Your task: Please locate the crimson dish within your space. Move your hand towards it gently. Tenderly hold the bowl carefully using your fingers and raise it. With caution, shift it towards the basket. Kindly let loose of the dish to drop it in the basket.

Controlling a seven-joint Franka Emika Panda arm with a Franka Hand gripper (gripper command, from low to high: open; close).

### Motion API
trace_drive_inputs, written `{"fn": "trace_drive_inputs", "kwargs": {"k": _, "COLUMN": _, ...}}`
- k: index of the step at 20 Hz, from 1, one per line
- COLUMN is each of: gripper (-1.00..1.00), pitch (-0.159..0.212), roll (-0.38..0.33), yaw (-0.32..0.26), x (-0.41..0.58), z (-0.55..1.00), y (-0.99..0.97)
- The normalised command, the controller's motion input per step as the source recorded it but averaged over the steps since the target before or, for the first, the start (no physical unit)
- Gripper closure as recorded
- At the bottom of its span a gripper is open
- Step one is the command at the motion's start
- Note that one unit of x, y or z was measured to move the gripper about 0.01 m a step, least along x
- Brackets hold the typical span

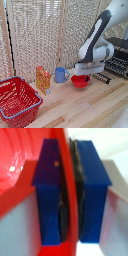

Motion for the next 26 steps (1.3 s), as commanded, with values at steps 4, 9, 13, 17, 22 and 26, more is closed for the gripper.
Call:
{"fn": "trace_drive_inputs", "kwargs": {"k": 4, "gripper": 1.00, "pitch": 0.120, "roll": 0.000, "yaw": 0.094, "x": 0.599, "z": 0.95, "y": 0.01}}
{"fn": "trace_drive_inputs", "kwargs": {"k": 9, "gripper": 1.00, "pitch": 0.168, "roll": 0.005, "yaw": 0.054, "x": 0.609, "z": 0.85, "y": 0.47}}
{"fn": "trace_drive_inputs", "kwargs": {"k": 13, "gripper": 1.00, "pitch": 0.078, "roll": 0.000, "yaw": 0.000, "x": 0.466, "z": 0.87, "y": 0.80}}
{"fn": "trace_drive_inputs", "kwargs": {"k": 17, "gripper": 1.00, "pitch": 0.002, "roll": 0.000, "yaw": -0.041, "x": 0.341, "z": 0.81, "y": 0.84}}
{"fn": "trace_drive_inputs", "kwargs": {"k": 22, "gripper": 1.00, "pitch": -0.026, "roll": 0.000, "yaw": -0.018, "x": 0.184, "z": 0.76, "y": 0.84}}
{"fn": "trace_drive_inputs", "kwargs": {"k": 26, "gripper": 1.00, "pitch": -0.050, "roll": -0.015, "yaw": -0.020, "x": 0.273, "z": 0.54, "y": 0.85}}
